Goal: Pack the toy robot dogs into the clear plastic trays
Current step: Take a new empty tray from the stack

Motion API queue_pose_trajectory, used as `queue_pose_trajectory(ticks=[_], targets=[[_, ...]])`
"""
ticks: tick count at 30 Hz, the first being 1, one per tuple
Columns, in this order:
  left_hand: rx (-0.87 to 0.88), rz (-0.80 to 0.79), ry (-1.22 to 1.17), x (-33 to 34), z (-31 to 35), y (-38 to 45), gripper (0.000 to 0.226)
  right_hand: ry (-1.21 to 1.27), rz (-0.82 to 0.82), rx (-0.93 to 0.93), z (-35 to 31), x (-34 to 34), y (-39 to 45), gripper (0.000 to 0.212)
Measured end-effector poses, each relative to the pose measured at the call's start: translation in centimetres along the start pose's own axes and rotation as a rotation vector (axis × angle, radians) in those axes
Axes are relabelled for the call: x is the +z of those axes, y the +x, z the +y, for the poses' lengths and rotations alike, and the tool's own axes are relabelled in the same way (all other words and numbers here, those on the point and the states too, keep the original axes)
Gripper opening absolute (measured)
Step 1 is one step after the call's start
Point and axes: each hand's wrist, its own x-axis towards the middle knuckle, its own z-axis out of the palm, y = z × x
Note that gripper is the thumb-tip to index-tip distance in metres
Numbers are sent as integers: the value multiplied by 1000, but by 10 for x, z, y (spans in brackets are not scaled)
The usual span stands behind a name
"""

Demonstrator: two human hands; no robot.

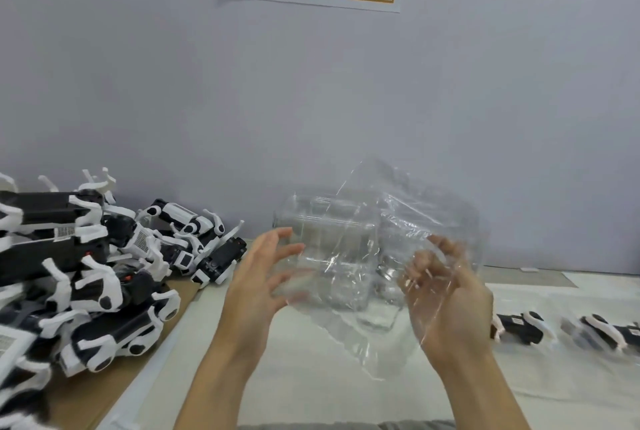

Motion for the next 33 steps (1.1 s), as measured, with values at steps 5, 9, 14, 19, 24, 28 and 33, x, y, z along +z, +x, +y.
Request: queue_pose_trajectory(ticks=[5,9,14,19,24,28,33], targets=[[88,-112,456,-5,0,-2,24,46,-20,81,21,-7,-5,24],[157,20,599,1,-16,2,32,11,-153,153,25,-11,-5,33],[103,221,356,0,-28,9,30,-296,-343,113,27,-20,-2,40],[33,166,315,0,-30,9,28,-435,-441,40,17,-24,8,58],[57,327,316,-27,-15,13,33,-766,-500,-100,-12,-16,9,42],[36,498,325,-46,-14,20,33,-1175,-635,27,-23,2,2,31],[44,478,531,-52,-18,23,35,-1561,-703,234,14,18,-6,26]])
